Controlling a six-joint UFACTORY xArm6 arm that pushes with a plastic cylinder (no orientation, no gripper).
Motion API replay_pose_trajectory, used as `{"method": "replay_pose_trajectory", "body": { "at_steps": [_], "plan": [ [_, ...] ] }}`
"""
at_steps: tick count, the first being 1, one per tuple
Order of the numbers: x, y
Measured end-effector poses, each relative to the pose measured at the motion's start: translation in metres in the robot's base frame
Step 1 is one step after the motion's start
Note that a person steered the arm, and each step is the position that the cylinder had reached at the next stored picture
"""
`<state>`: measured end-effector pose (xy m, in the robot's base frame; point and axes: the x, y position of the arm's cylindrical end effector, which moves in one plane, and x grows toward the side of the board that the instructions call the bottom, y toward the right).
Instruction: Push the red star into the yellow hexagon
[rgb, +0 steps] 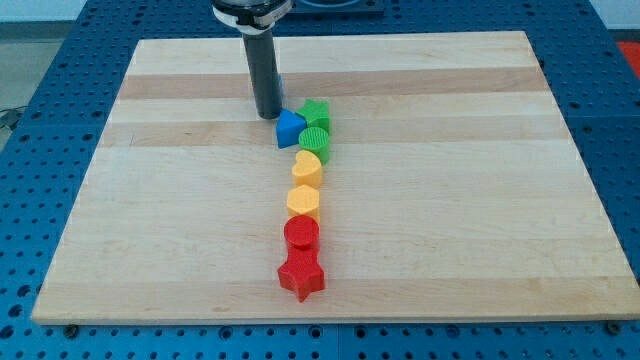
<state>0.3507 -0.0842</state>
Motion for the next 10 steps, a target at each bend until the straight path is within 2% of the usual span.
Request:
{"method": "replay_pose_trajectory", "body": {
  "at_steps": [3,5,6,7,8,9,10],
  "plan": [
    [0.095,0.018],
    [0.1,0.016],
    [0.145,-0.021],
    [0.225,-0.067],
    [0.264,-0.072],
    [0.268,-0.045],
    [0.268,0.03]
  ]
}}
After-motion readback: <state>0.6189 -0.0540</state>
